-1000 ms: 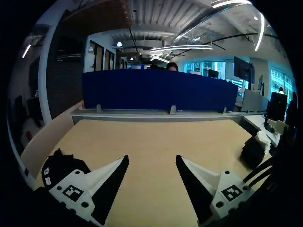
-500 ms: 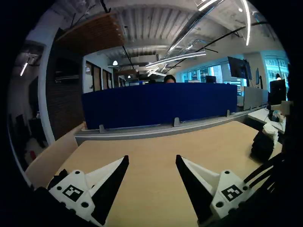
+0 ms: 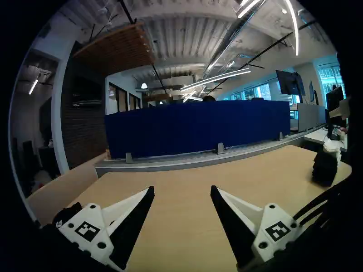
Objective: Fold towel
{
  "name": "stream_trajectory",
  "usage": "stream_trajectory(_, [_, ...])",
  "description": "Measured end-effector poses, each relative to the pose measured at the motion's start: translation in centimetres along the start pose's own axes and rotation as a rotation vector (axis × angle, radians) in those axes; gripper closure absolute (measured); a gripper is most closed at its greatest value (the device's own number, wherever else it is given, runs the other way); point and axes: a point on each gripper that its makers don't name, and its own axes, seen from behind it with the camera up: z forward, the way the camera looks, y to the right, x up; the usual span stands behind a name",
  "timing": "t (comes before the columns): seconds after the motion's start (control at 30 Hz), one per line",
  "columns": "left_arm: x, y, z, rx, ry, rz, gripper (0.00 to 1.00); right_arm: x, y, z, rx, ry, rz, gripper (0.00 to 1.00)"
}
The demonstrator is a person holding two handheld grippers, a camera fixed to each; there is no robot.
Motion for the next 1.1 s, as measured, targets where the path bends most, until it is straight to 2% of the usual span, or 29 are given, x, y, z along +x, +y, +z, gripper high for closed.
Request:
stream_trajectory(0.3, [-5.3, -1.0, 0.8, 0.024, 0.025, -0.020, 0.08, -2.9, -2.1, 1.0, 0.021, -0.007, -0.025, 0.00])
stream_trajectory(0.47, [-7.3, -1.2, 0.9, 0.029, 0.034, -0.037, 0.08, -4.9, -2.8, 1.4, 0.032, -0.034, -0.032, 0.00])
stream_trajectory(0.77, [-6.9, -2.1, 0.2, 0.042, 0.084, -0.093, 0.08, -5.9, -3.8, 2.4, 0.052, -0.047, -0.032, 0.00])
stream_trajectory(1.1, [-6.9, -2.3, -0.2, 0.050, 0.092, -0.096, 0.08, -5.4, -4.0, 2.8, 0.054, -0.038, -0.027, 0.00])
